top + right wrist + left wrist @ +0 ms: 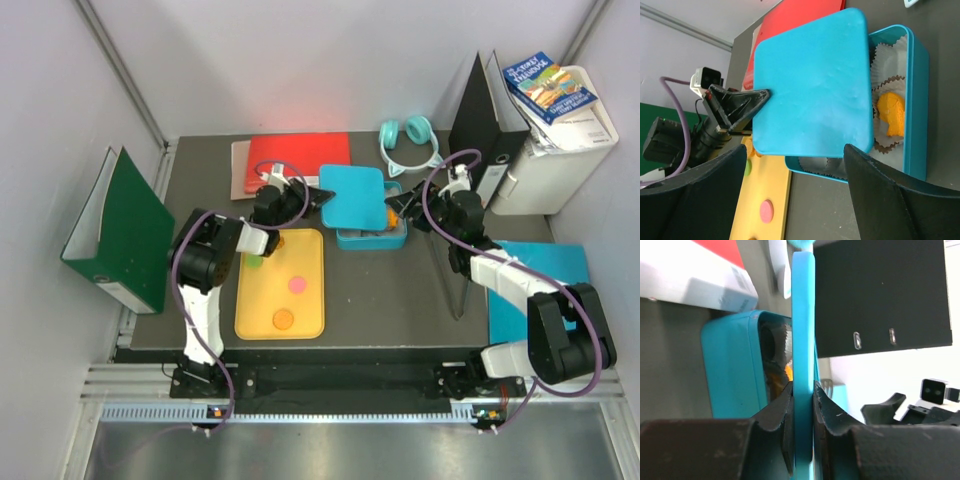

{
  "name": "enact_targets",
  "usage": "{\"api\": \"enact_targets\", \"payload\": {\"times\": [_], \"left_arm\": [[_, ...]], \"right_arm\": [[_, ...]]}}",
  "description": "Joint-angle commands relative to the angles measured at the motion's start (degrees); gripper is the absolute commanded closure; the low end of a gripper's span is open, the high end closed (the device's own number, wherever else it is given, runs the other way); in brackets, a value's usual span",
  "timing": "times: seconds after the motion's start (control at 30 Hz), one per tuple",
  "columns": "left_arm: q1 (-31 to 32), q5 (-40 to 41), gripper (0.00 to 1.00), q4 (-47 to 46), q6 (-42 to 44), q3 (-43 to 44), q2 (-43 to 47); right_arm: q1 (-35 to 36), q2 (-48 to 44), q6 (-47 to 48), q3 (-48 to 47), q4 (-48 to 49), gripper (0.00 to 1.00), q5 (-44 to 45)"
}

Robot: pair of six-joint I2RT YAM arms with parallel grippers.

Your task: Pack the cookies

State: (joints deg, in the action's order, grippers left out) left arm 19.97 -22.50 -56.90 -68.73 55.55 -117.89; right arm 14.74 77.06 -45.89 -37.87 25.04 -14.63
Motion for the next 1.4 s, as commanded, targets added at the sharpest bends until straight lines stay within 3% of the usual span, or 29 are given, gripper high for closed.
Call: {"api": "enact_targets", "payload": {"times": [0.0,0.13,0.43,0.77,1.2,1.37], "left_arm": [[-1.50,-7.71,1.00,-2.49,-6.57,3.33,-3.31],[-3.26,-10.01,1.00,-11.29,-16.33,4.82,-4.72],[-6.60,-15.63,1.00,-10.16,-20.74,10.89,-3.14],[-6.87,-20.47,1.00,-7.87,-19.86,8.44,-3.93],[-5.55,-18.98,1.00,-11.55,-21.27,6.33,-9.90],[-5.55,-19.42,0.86,-9.11,-19.96,6.24,-10.17]], "right_arm": [[-0.59,-0.15,1.33,-0.19,1.33,0.22,0.31],[-0.59,-0.33,1.24,-0.01,1.59,0.22,0.13],[-0.59,-1.03,1.24,0.07,1.33,0.22,0.31],[-0.51,-0.95,1.24,0.42,1.50,0.22,0.48],[-0.59,-0.42,1.24,0.43,1.59,0.22,0.39],[-0.59,-0.42,1.42,0.43,1.42,0.22,0.48]]}}
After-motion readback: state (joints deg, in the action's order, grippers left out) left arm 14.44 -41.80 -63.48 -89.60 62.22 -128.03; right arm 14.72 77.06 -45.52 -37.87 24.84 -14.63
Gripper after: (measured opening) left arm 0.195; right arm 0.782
